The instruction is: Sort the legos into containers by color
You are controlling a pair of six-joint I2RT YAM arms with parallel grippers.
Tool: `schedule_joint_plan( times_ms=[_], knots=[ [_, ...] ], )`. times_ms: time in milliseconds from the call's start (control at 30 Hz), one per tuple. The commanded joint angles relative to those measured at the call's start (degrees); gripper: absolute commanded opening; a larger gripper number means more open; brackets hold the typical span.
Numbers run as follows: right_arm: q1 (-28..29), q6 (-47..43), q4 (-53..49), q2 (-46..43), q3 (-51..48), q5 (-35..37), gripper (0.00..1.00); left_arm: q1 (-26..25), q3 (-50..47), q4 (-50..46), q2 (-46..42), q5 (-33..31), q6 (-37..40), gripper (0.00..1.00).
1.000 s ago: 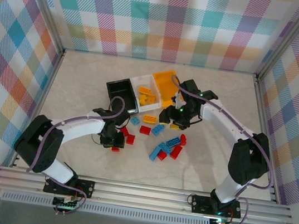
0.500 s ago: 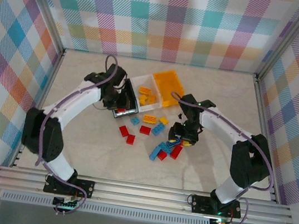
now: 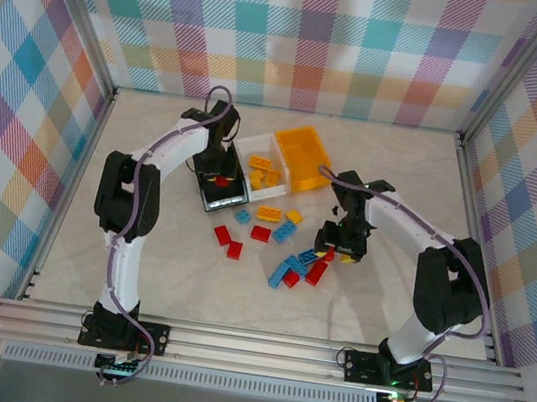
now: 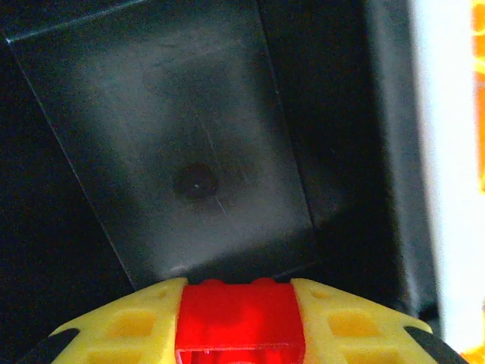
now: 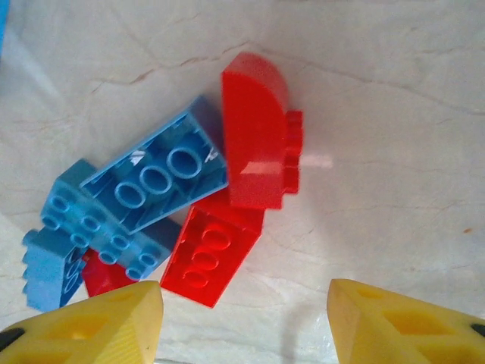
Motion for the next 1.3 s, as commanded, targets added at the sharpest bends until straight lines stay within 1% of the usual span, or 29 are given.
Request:
schedule_joint_plan(
  times_ms=[0, 67, 267, 333, 533, 733, 800, 1000, 1100, 1267],
  knots=[
    [-1.31, -2.39, 0.32, 3.07, 2.57, 0.68, 0.58, 0.68, 4.23, -3.45, 1.91, -1.82, 1.52, 0.37],
    [-2.21, -2.94, 0.96, 4.45, 3.41, 0.40, 0.57, 0.69, 5.43, -3.81, 2.49, -1.47, 1.42, 0.48],
    [-3.57, -4.03, 1.70, 7.45, 5.58, -0.52, 0.52, 0.61, 3.13, -2.61, -2.08, 0.73, 0.13, 0.63],
    [-3.74, -4.21, 2.10, 8.35, 6.03, -0.57, 0.52, 0.60, 1.72, -2.14, -4.23, 1.59, -0.71, 0.65],
    [-4.37, -4.56, 3.36, 11.79, 7.59, -1.50, 0.50, -0.52, -4.10, -1.22, -12.22, 3.30, -2.26, 0.71],
    [-4.38, -4.65, 4.44, 13.76, 7.19, -1.68, 0.49, -0.96, -12.51, -0.14, -20.29, 5.09, -3.61, 0.75],
    [-4.34, -4.32, 4.97, 13.87, 6.29, -1.47, 0.44, -1.02, -15.62, 0.59, -22.92, 5.93, -4.39, 0.75],
    [-4.51, -3.52, 5.90, 13.23, 4.48, -1.25, 0.26, -2.18, -22.33, 2.22, -28.66, 8.03, -6.25, 0.78],
    [-4.47, -3.34, 5.82, 12.62, 4.67, -0.97, 0.21, -2.30, -25.42, 3.96, -30.83, 10.48, -7.71, 0.79],
    [-4.65, -2.48, 3.75, 9.56, 6.89, -1.17, 0.21, -2.30, -28.79, 6.43, -33.98, 15.05, -8.84, 0.80]
  ],
)
